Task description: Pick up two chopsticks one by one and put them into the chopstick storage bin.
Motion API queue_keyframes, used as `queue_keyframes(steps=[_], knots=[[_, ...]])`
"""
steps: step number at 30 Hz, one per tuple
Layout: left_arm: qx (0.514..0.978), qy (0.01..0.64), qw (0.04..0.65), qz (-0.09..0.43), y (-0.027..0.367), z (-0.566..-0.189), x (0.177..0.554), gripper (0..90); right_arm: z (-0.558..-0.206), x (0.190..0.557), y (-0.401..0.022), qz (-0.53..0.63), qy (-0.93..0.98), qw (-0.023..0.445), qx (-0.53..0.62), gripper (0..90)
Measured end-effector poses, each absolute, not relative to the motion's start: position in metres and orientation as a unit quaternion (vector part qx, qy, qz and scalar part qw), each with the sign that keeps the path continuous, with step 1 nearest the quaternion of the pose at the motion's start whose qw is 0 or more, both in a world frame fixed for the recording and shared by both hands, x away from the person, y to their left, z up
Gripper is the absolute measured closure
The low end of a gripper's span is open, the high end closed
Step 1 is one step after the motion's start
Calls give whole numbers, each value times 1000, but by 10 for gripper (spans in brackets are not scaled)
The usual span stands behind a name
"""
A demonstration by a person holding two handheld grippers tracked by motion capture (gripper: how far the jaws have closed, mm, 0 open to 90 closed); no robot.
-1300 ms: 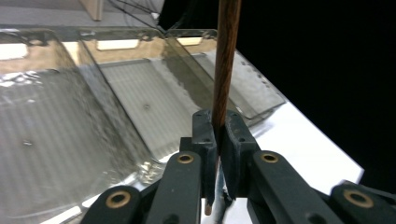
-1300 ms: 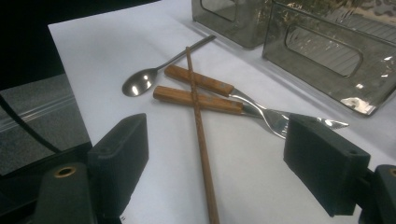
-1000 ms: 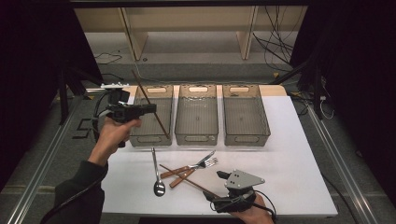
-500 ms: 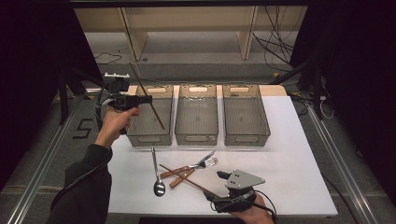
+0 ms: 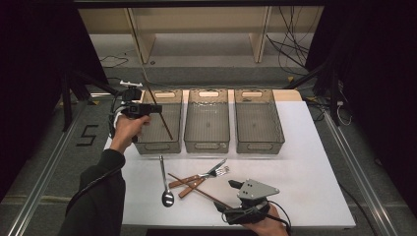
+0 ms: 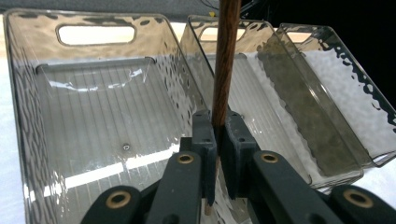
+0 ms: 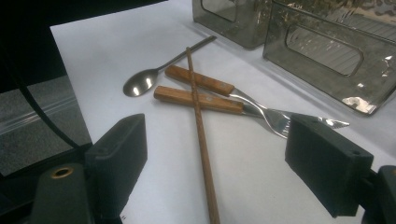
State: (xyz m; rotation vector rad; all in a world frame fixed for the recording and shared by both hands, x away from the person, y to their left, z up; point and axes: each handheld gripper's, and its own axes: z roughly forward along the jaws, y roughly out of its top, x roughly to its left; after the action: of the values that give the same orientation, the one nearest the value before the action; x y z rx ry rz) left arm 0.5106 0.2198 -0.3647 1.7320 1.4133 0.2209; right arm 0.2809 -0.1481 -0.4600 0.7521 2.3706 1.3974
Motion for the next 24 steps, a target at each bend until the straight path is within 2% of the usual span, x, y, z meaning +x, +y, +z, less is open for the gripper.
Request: queue_keyframes(steps=[24], knots=[[712, 571, 405, 51, 201, -385, 523, 847, -461, 282, -148, 483, 824, 145, 258, 216]])
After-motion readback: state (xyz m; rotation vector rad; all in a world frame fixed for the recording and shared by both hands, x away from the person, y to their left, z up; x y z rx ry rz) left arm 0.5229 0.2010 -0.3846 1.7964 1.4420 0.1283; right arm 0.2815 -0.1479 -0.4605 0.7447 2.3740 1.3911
